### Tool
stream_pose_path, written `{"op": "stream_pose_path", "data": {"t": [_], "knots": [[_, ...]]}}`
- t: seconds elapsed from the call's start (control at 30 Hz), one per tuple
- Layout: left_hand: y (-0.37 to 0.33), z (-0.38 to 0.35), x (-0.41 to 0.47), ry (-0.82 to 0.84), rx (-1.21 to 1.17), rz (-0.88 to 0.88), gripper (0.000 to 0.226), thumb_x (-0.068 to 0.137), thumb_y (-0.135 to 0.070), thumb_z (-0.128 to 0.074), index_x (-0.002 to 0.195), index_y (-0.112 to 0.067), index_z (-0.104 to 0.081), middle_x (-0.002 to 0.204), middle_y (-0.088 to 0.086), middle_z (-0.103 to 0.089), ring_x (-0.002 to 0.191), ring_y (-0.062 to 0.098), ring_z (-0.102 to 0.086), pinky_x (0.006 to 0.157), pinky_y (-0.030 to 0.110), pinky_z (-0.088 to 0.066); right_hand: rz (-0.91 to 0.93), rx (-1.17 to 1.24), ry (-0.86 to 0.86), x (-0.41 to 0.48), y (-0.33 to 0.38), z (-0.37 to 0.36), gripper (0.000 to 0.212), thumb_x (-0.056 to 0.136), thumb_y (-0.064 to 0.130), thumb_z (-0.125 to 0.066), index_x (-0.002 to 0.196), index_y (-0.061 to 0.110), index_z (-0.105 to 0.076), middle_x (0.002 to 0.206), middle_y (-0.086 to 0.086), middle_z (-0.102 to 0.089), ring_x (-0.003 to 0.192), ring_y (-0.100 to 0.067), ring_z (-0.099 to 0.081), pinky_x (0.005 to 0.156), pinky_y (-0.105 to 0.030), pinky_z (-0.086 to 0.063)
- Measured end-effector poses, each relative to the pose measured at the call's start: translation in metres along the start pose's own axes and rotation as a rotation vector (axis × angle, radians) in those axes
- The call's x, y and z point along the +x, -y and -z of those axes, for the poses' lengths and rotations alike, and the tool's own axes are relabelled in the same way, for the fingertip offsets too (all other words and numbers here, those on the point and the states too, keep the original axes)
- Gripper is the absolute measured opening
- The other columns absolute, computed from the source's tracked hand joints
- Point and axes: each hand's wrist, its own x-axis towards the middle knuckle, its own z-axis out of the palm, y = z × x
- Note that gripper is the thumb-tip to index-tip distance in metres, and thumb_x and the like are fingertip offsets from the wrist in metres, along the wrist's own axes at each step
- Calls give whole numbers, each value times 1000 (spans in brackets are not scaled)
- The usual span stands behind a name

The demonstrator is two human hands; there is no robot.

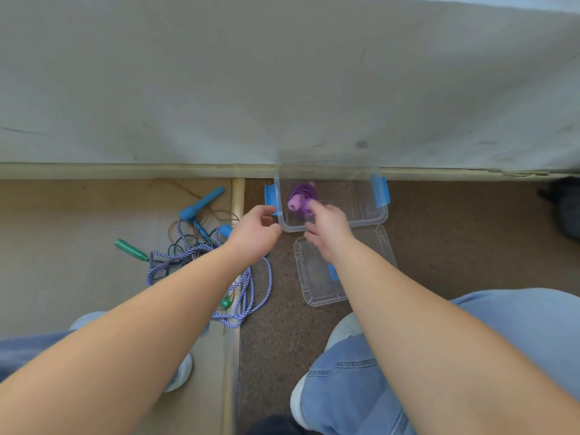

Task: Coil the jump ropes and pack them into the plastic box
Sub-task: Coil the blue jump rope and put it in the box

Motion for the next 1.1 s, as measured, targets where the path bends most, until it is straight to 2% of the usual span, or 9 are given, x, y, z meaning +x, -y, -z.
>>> {"op": "stream_pose_path", "data": {"t": [0.03,0.17,0.4,0.53,0.63,0.77,0.9,1.0,1.1], "knots": [[1,-2,2,6,9,0,45,92,-23,-55,136,-26,-50,123,-2,-58,98,21,-65,88,41,-56,-2,-106,25,-1,-4,-1,35,98,23,-58,132,14,-55,127,-22,-60,120,-36,-59,101,-47,-52],[14,-4,11,11,49,26,44,91,-22,-53,135,-26,-52,124,0,-60,106,22,-63,94,43,-54,-16,-355,97,2,-19,-11,16,98,21,-55,112,17,-63,105,-9,-67,98,-24,-66,88,-40,-57],[63,8,22,26,81,145,41,90,-22,-50,131,-24,-54,117,-1,-63,83,19,-62,86,40,-56,-46,-636,194,17,-52,-39,13,93,19,-56,84,23,-64,91,-9,-69,81,-22,-63,83,-45,-59],[95,19,36,0,41,253,36,92,-19,-49,127,-23,-57,103,-1,-65,68,18,-59,74,35,-53,-19,-811,218,34,-75,-59,18,87,25,-57,95,21,-72,98,-10,-73,87,-26,-68,80,-46,-62],[120,24,50,-12,41,299,38,92,-20,-49,129,-22,-58,108,1,-66,73,20,-64,72,32,-53,51,-1000,219,48,-88,-75,31,90,27,-56,117,20,-69,113,-7,-71,102,-29,-66,90,-39,-55],[135,30,62,-22,39,319,36,92,-19,-49,126,-24,-60,109,-2,-65,92,22,-67,84,33,-54,217,-1163,212,65,-99,-90,40,94,21,-55,134,18,-56,127,-11,-59,114,-29,-58,96,-36,-46],[146,42,86,-110,111,221,36,90,-14,-49,123,-21,-63,110,-2,-65,106,20,-62,89,27,-46,273,-1271,222,83,-111,-112,44,96,22,-54,140,16,-50,131,-13,-53,121,-34,-51,100,-41,-46],[148,53,116,-215,201,65,38,87,-12,-50,123,-19,-63,118,8,-61,114,26,-56,98,34,-44,235,-1308,211,97,-118,-124,44,97,21,-54,140,16,-48,130,-15,-53,120,-36,-48,98,-41,-45],[144,69,152,-355,468,3,45,87,-17,-51,131,-23,-56,126,11,-54,117,33,-50,98,42,-39,170,-1299,206,108,-122,-131,46,94,19,-55,139,17,-49,130,-16,-52,120,-36,-48,100,-39,-43]]}}
